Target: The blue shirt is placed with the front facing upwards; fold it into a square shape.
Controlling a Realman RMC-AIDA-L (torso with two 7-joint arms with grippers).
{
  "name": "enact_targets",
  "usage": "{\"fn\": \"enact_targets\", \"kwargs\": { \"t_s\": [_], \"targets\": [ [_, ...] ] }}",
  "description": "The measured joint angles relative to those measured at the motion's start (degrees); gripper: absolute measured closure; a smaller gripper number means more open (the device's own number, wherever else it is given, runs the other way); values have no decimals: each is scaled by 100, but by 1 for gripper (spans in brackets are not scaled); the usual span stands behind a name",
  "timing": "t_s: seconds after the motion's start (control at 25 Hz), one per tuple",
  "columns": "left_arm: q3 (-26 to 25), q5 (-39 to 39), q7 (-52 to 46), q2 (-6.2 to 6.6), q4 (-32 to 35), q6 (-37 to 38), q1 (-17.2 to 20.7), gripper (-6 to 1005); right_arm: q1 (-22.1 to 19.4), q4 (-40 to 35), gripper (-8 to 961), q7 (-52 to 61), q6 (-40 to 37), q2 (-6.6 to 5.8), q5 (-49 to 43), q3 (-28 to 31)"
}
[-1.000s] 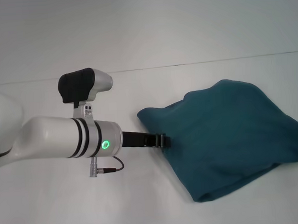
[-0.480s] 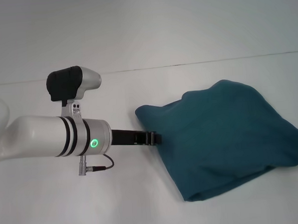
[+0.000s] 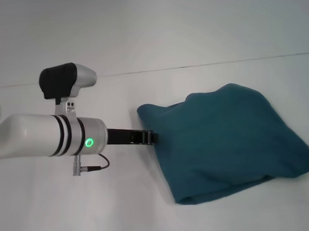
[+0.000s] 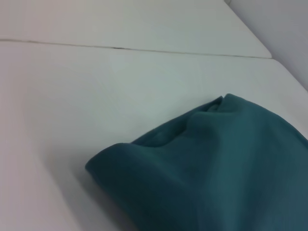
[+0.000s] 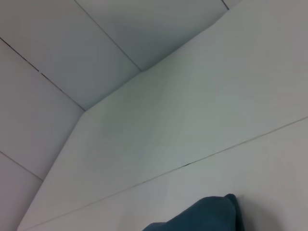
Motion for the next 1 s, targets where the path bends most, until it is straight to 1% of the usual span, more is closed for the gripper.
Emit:
{"fn": "enact_targets", "kwargs": {
  "t_s": [0.16,0.4,0.56,0.68,0.88,1.0],
  "targets": [
    [-122,96,-3,77,57,24,59,993,-1,-2,8,17,0,0,-6,0],
    [-654,561,-17,107,304,188,149,993,0,5,8,37,0,0,-3,0],
    [-909,731,-26,156,409,268,185,993,19,12,9,39,0,0,-2,0],
    [-1003,777,-28,199,471,313,243,993,41,16,9,40,0,0,1,0],
    [-1199,949,-33,191,656,521,418,993,56,23,9,42,3,0,3,0],
    [-1254,972,-50,165,915,693,587,993,62,28,9,43,20,0,3,0]
  ]
}}
